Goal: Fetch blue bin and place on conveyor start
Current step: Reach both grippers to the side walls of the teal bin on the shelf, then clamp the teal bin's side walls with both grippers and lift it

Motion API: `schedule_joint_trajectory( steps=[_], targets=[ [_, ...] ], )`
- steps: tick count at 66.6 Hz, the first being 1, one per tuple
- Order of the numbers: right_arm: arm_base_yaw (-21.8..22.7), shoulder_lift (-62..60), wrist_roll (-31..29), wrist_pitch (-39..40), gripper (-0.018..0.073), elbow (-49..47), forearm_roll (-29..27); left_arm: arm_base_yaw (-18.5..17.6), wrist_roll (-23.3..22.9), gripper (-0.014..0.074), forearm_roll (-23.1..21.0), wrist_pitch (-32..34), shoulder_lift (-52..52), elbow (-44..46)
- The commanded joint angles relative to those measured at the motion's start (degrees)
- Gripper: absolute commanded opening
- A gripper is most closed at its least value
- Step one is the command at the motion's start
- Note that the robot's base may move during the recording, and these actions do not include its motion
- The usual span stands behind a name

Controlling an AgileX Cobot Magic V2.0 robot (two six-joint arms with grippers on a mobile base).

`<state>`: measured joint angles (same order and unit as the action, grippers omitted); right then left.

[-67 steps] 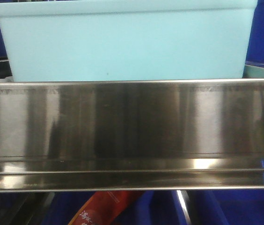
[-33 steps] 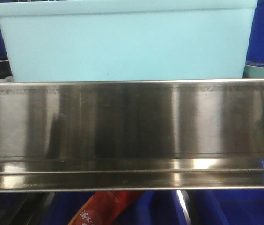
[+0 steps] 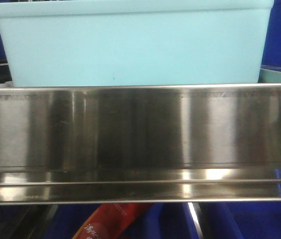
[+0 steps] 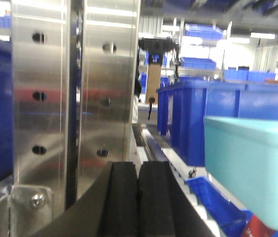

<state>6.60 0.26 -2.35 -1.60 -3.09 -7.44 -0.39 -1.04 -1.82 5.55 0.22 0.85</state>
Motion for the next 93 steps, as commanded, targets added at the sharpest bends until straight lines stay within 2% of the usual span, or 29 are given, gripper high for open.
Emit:
schedule_joint_trajectory(
  steps=[1,6,9,14,16,18,23,30,36,39,46,52,68,77,82,87,91,93],
  targets=[
    [0.0,-0.26,-0.18,-4.73,-0.0162,-7.57,-0.37,-0.3,0.01,-0.0111,-0.48,-1.22,-0.22,4.59],
    [0.0,-0.26,-0.18,-14.2,-0.0153,-15.2,-0.37,-0.3,0.01,-0.0106,1.14,-9.26,-0.22,10.91],
    [0.0,0.19,-0.18,-17.61,-0.0114,-19.61,-0.83,-0.3,0.01,-0.0083,1.31,-12.64,-0.22,14.46],
    [0.0,2.34,-0.18,-20.9,0.0016,-24.65,-1.81,-0.3,0.01,0.0011,1.31,-19.92,1.36,20.71],
    [0.0,3.45,-0.18,-21.54,0.0124,-26.67,-2.46,-0.3,0.01,0.006,1.31,-22.35,2.47,22.78],
    [0.0,4.4,-0.18,-21.81,0.0181,-27.7,-2.79,-0.3,0.01,0.0114,1.31,-24.71,3.47,24.66],
    [0.0,7.07,-0.18,-21.81,0.0382,-30.65,-2.91,-0.3,0.01,0.0279,1.31,-27.28,6.39,29.02],
    [0.0,10.31,-0.47,-21.97,0.0575,-32.66,-2.79,-0.3,0.01,0.0459,1.0,-27.39,10.06,32.88],
    [0.0,13.25,-1.37,-22.98,0.056,-34.16,-3.06,-0.3,0.11,0.05,0.57,-28.67,13.61,35.54],
    [0.0,14.91,-3.54,-24.66,0.0559,-35.73,-4.32,-1.17,2.15,0.0498,-0.38,-31.41,15.83,37.39],
    [-1.16,18.52,-11.66,-27.81,0.0559,-39.02,-10.53,-5.98,5.64,0.0498,-2.99,-33.77,19.35,41.02],
    [-3.75,21.74,-15.92,-28.56,0.0559,-41.22,-14.41,-10.86,5.77,0.0498,-4.09,-36.05,23.75,44.48],
    [-10.65,36.15,-15.96,-36.31,0.0559,-50.86,-14.45,-21.24,5.77,0.0498,-4.09,-43.01,40.45,55.55],
    [-13.81,46.07,-15.96,-40.62,0.0559,-58.71,-14.17,-24.54,5.77,0.0498,-4.09,-46.99,50.89,63.06],
    [-15.23,52.2,-15.96,-43.23,0.0559,-63.58,-13.64,-24.96,5.77,0.0498,-3.96,-49.2,56.44,67.04],
    [-15.85,57.22,-14.42,-46.5,0.0559,-68.9,-11.83,-24.96,3.89,0.0498,-2.13,-51.88,61.48,71.9],
    [-15.95,61.36,-10.43,-49.4,0.0559,-73.33,-8.43,-24.96,-1.38,0.0498,1.82,-55.15,65.48,75.32],
    [-15.95,63.91,-6.82,-51.23,0.0559,-76.09,-5.13,-24.96,-5.57,0.0498,5.14,-57.67,68.11,78.08]
  ],
)
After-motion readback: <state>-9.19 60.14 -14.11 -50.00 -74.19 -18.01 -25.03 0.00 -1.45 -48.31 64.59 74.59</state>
